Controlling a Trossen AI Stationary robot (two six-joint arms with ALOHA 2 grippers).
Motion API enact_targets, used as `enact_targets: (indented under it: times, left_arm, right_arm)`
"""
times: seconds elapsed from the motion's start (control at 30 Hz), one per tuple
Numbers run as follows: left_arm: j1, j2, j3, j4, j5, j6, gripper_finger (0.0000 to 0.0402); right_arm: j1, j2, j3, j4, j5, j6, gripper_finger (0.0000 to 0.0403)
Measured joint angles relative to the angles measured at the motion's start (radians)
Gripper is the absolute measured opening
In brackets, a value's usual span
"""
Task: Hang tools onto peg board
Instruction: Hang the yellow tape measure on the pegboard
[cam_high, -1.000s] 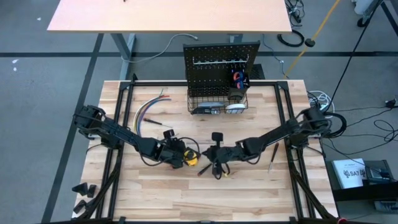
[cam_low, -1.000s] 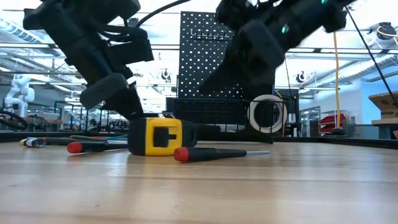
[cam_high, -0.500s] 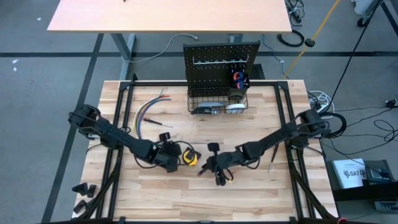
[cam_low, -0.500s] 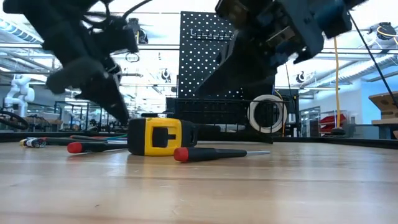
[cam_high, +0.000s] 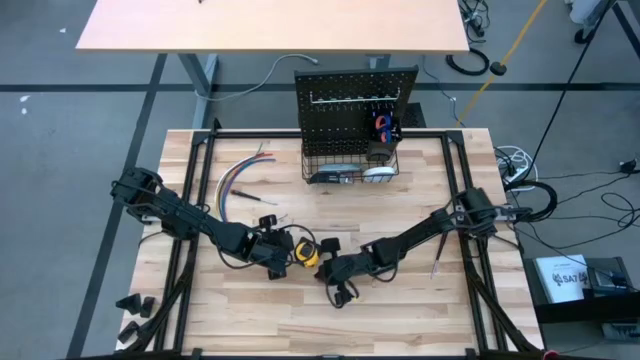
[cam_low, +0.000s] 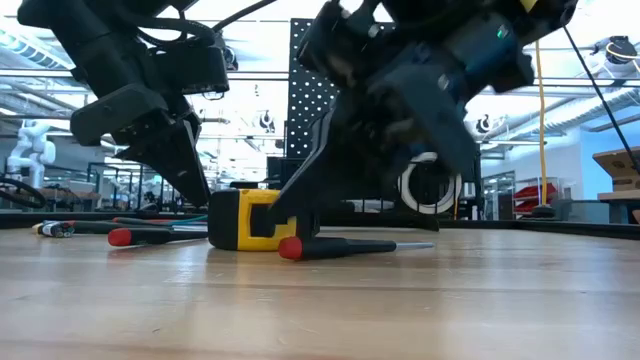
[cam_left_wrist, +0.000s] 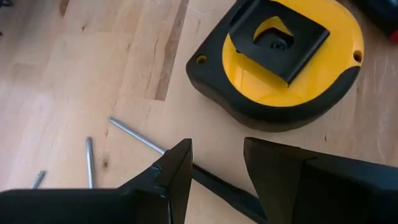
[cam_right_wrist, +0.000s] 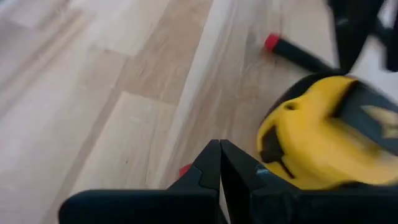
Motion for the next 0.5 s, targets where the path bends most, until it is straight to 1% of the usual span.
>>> enact_targets:
  times: [0.07, 0.2, 0.3, 0.43, 0.5]
  left_arm:
    - [0.001, 0.000, 0.000, 0.005, 0.003, -0.008, 0.0152]
    - [0.004, 0.000, 0.000, 0.003, 0.003, -0.026, 0.0152]
    - [0.007, 0.002, 0.000, 0.011, 0.003, -0.026, 0.0152]
    - [0.024, 0.027, 0.000, 0.026, 0.007, -0.034, 0.0152]
    - [0.036, 0.050, 0.000, 0.030, 0.034, -0.032, 0.0152]
  right_arm:
    - [0.000, 0.039, 0.021, 0.001, 0.010, -0.015, 0.0001]
    - [0.006, 0.082, 0.062, -0.027, 0.146, -0.029, 0.0000]
    - [0.006, 0.087, 0.089, -0.068, 0.155, -0.034, 0.0000]
    - [0.007, 0.087, 0.097, -0.076, 0.155, -0.019, 0.0000]
    - [0.006, 0.087, 0.101, -0.073, 0.156, -0.013, 0.0000]
